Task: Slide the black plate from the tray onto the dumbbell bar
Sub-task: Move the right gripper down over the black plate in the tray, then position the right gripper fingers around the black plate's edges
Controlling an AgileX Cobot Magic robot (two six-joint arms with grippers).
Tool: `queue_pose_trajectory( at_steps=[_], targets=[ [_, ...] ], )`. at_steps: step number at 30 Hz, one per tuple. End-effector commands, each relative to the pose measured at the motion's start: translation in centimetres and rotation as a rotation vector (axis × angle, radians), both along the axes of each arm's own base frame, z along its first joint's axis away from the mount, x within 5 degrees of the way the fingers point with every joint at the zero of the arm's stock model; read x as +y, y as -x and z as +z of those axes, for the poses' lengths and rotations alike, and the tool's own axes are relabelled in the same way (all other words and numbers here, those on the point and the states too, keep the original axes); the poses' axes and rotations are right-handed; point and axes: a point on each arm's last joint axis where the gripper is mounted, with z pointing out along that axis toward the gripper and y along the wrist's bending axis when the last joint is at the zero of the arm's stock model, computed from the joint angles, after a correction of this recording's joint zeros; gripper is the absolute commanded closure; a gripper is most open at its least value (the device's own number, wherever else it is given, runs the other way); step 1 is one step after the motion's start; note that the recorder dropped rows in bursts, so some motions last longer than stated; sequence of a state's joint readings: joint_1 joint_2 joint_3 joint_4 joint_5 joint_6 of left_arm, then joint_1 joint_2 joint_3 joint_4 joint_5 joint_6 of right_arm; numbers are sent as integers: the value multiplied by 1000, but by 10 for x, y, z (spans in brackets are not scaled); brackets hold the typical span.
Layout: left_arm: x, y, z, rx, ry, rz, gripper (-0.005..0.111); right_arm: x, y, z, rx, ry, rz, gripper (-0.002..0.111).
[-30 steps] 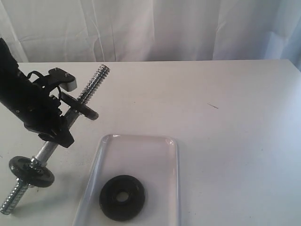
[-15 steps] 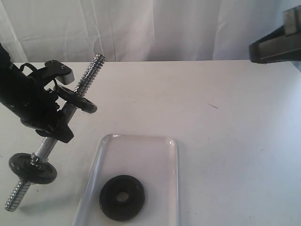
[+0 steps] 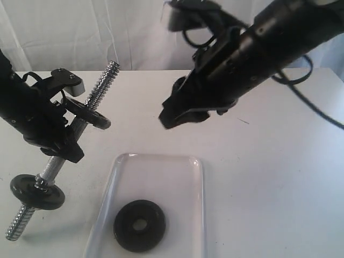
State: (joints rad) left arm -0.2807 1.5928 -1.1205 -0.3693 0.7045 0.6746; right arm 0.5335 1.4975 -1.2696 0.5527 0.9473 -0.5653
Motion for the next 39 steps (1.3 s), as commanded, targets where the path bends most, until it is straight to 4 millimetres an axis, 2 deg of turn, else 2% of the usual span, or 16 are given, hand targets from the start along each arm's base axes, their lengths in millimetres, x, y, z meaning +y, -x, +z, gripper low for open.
queue_pose_trajectory(
  at_steps=[1, 3, 8, 12, 21, 32, 39],
  targets=[
    [-5, 5, 29, -64, 105, 31, 107, 24, -2, -37, 124, 91, 106, 16],
    [-5, 5, 29, -65, 103, 30, 107, 38, -1, -54, 167, 121, 140, 11],
    [-5, 5, 29, -65, 103, 30, 107, 69, 2, -96, 204, 241, 223, 14],
    [-5, 5, 29, -65, 103, 30, 107, 86, 3, -119, 212, 333, 219, 14],
    [-5, 5, 29, -65, 101, 29, 107, 112, 6, -129, 207, 358, 211, 14],
    [-5, 5, 29, -63, 101, 28, 107, 114, 1, -153, 212, 442, 225, 14],
    [-5, 5, 29, -60, 109, 34, 107, 119, 2, -157, 179, 440, 234, 14]
  ],
)
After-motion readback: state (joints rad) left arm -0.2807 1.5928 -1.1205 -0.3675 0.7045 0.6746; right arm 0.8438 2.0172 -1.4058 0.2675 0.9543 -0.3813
